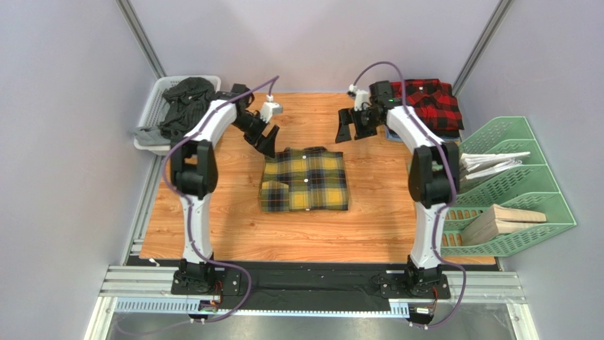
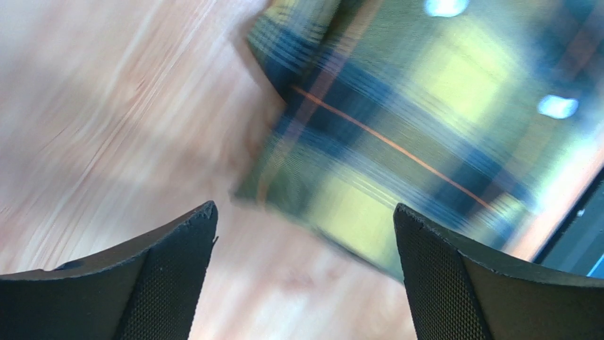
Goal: Fold and stack the long sleeve shirts
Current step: Fold the shirt
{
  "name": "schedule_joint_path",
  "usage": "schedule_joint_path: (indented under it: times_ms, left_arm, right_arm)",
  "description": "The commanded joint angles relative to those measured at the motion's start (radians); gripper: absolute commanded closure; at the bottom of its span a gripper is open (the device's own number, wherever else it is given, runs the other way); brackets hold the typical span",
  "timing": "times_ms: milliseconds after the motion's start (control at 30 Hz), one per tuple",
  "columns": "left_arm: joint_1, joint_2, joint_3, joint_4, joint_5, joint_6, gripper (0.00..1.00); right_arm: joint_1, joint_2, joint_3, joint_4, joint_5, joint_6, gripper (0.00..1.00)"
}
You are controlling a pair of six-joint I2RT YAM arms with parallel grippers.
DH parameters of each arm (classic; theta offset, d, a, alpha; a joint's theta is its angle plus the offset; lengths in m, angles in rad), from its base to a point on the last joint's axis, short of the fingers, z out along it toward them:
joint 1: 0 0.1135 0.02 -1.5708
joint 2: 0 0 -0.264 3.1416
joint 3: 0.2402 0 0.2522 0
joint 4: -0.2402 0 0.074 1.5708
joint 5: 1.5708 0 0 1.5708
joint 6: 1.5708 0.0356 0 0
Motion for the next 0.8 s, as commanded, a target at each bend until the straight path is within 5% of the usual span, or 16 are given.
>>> schedule_joint_path:
  times_ms: [0, 133, 167, 200, 267, 300, 400, 467, 600, 767]
  left_arm:
    - [0.011, -0.414, -0.215, 0.265, 0.138, -0.167, 0.01]
    - [0.005, -0.590, -0.515, 0.590, 0.295, -0.536, 0.01]
    - [0.005, -0.637, -0.570, 0.681, 0.329, -0.730, 0.01]
    - [0.002, -0.653, -0.626, 0.899, 0.360, -0.846, 0.01]
    - [-0.010, -0.641, -0.765, 1.121, 0.420, -1.201, 0.01]
    - [-0.012, -0.619, -0.796, 1.357, 0.451, -1.302, 0.01]
    - [-0.022, -0.527, -0.878, 1.620, 0.477, -1.539, 0.01]
    - [-0.033, -0.449, -0.836, 1.590, 0.453, -1.539, 0.01]
    - [-0.044, -0.308, -0.709, 1.178, 0.367, -1.383, 0.01]
    - [0.001, -0.171, -0.706, 1.052, 0.299, -1.223, 0.01]
  right_arm:
    - [-0.013, -0.281, -0.109, 0.043, -0.179, 0.087, 0.00]
    - [0.023, -0.355, -0.232, 0.141, -0.347, 0.277, 0.00]
    - [0.038, -0.364, -0.255, 0.167, -0.367, 0.312, 0.00]
    - [0.052, -0.364, -0.273, 0.198, -0.409, 0.355, 0.00]
    - [0.096, -0.332, -0.292, 0.270, -0.434, 0.475, 0.00]
    - [0.110, -0.310, -0.289, 0.287, -0.446, 0.509, 0.00]
    - [0.132, -0.211, -0.269, 0.375, -0.485, 0.657, 0.00]
    - [0.133, -0.142, -0.252, 0.446, -0.494, 0.737, 0.00]
    - [0.119, -0.016, -0.229, 0.462, -0.497, 0.760, 0.00]
    - [0.063, 0.138, -0.226, 0.465, -0.467, 0.725, 0.00]
